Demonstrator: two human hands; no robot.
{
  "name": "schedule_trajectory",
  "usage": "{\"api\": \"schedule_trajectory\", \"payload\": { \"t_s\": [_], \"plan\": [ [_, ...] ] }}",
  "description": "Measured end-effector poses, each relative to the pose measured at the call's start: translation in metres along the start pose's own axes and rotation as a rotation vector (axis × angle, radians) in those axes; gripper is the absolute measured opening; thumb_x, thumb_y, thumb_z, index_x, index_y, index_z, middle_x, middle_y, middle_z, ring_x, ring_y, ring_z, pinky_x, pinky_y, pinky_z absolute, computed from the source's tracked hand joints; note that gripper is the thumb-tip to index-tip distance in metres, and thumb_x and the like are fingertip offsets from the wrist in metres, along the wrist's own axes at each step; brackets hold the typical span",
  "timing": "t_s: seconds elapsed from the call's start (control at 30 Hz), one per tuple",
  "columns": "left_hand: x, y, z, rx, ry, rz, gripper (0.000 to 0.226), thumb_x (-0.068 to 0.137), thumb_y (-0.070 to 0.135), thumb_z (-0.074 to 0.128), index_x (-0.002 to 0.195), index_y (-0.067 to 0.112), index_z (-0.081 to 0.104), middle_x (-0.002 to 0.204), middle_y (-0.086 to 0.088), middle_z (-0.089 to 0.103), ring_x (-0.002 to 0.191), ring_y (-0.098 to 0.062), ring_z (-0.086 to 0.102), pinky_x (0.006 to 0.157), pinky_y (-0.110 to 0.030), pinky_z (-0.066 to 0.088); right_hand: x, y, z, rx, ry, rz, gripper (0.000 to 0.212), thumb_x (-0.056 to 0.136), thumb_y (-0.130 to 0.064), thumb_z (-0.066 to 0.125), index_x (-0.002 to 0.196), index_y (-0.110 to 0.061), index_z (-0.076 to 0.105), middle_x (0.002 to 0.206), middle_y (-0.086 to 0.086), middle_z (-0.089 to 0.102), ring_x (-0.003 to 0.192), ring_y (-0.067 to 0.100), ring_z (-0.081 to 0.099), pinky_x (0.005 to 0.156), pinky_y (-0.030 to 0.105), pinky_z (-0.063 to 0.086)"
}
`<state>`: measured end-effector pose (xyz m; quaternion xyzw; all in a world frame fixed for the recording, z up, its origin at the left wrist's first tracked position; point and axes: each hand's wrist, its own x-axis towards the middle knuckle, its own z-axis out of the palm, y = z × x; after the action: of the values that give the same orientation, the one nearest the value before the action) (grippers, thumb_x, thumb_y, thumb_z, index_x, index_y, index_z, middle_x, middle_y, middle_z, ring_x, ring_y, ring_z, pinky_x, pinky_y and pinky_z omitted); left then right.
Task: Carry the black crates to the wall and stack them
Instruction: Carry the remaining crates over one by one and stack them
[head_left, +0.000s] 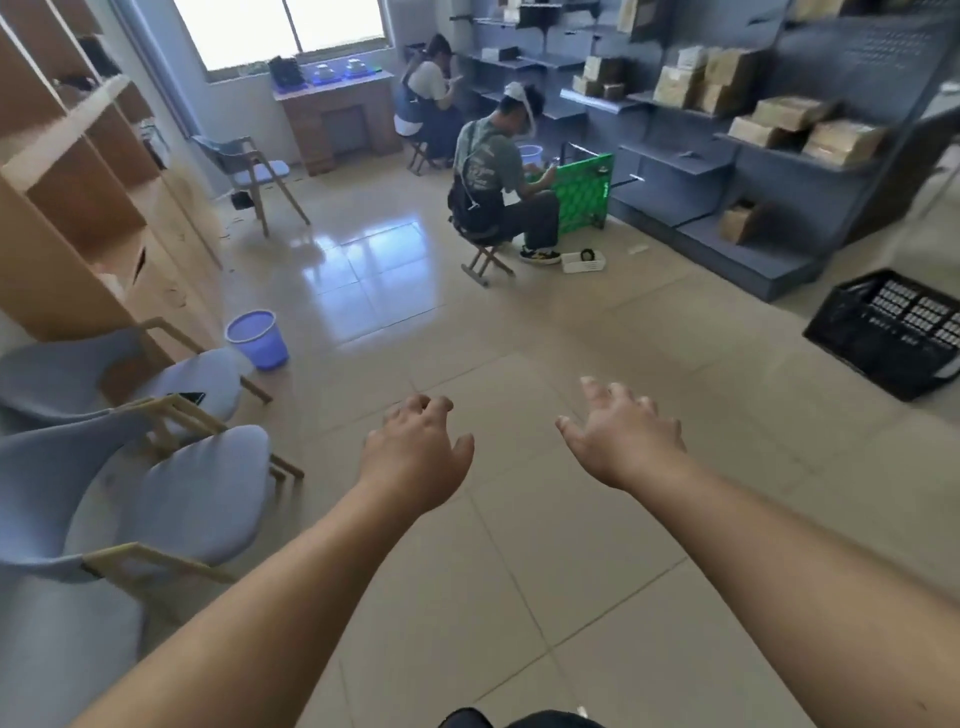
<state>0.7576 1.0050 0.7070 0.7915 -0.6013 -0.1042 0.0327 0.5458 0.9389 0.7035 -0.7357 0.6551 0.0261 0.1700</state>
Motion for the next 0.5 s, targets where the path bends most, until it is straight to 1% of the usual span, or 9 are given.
{"api": "schedule_trajectory", "payload": {
  "t_s": [0.23,0.4,0.5],
  "plan": [
    [0.128,0.099,0.027,0.015,-0.098,0.259,0.060,0.099,0.055,0.041,0.151,0.026,0.038,0.154,-0.001,0.039,0.139,-0.025,0.040,0.108,-0.043,0.039,0.074,0.096,-0.022,0.006,-0.007,0.321,0.071,0.099,-0.064,0.027,0.160,-0.031,0.009,0.164,0.006,0.022,0.143,0.034,0.031,0.107,0.055,0.035],
    [0.224,0.156,0.031,-0.006,-0.148,0.417,0.059,0.099,0.053,0.042,0.151,0.025,0.037,0.153,-0.003,0.040,0.139,-0.027,0.040,0.108,-0.045,0.040,0.131,0.140,-0.046,0.026,0.021,0.547,0.071,0.099,-0.064,0.027,0.159,-0.031,0.011,0.162,0.008,0.027,0.141,0.035,0.034,0.107,0.056,0.035],
    [0.274,0.193,0.030,-0.010,-0.165,0.517,0.058,0.100,0.052,0.041,0.151,0.025,0.038,0.152,-0.002,0.039,0.139,-0.027,0.039,0.106,-0.044,0.041,0.153,0.162,-0.059,0.057,0.039,0.672,0.072,0.098,-0.065,0.029,0.159,-0.031,0.012,0.161,0.008,0.028,0.140,0.036,0.035,0.108,0.058,0.034]
  ]
}}
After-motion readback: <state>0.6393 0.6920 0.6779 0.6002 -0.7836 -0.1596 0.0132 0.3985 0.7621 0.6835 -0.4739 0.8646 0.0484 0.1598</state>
